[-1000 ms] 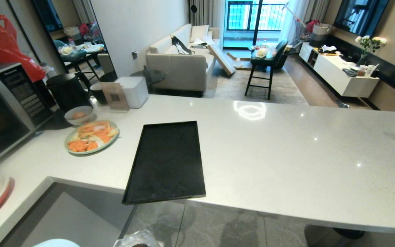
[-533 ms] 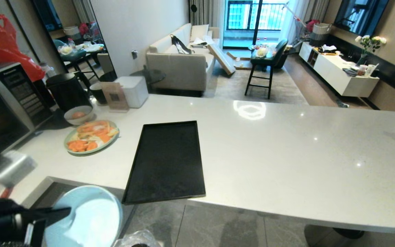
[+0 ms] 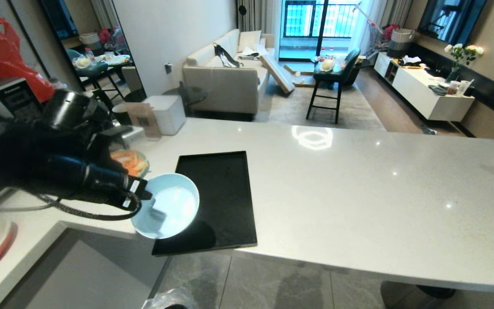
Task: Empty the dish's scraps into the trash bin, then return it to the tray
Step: Put the bowl back to the table
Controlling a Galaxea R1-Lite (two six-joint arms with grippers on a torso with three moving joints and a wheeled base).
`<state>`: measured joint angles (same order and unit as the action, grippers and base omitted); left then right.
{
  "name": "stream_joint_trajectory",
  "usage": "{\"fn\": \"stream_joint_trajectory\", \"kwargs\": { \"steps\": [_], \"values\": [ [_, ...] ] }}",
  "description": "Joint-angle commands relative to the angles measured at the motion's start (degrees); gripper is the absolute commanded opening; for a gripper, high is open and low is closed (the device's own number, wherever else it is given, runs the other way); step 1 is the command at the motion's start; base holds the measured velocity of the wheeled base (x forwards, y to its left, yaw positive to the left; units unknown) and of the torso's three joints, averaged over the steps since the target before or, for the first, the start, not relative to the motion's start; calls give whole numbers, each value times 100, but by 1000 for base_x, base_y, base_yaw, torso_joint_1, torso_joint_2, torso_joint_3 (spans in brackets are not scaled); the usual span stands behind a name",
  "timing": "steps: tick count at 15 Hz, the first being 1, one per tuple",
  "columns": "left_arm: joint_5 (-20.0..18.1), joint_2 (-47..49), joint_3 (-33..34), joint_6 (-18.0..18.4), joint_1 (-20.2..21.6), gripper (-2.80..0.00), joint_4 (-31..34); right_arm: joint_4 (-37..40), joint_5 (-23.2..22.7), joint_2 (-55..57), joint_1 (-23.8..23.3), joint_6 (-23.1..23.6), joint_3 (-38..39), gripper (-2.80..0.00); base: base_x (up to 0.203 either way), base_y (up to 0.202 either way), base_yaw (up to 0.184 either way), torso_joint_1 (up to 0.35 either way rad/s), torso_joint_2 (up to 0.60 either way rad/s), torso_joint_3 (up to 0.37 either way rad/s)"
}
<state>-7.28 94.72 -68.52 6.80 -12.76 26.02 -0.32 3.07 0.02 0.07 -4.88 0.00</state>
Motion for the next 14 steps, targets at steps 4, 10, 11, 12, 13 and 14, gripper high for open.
{"fn": "stream_joint_trajectory", "kwargs": {
  "steps": [4, 10, 11, 12, 13, 14],
  "values": [
    [-11, 1683, -1318, 168, -137, -280, 420, -3, 1, -2, 1, -5, -8, -280, 0, 0, 0, 0, 0, 0],
    [-19, 2630, -2127, 174, -373, -280, 430, -3, 1, -2, 1, 4, 0, -280, 0, 0, 0, 0, 0, 0],
    [-19, 2726, -2190, 173, -392, -280, 430, -3, 1, -2, 1, -3, 0, -280, 0, 0, 0, 0, 0, 0],
    [-19, 2819, -2242, 173, -408, -280, 430, -3, 1, -2, 1, -5, 0, -280, 0, 0, 0, 0, 0, 0],
    [-19, 2887, -2298, 173, -428, -280, 430, -3, 1, -2, 1, -5, 0, -280, 0, 0, 0, 0, 0, 0],
    [-19, 2927, -2324, 164, -438, -280, 438, -3, 1, -2, 1, -4, 0, -280, 0, 0, 0, 0, 0, 0]
  ]
}}
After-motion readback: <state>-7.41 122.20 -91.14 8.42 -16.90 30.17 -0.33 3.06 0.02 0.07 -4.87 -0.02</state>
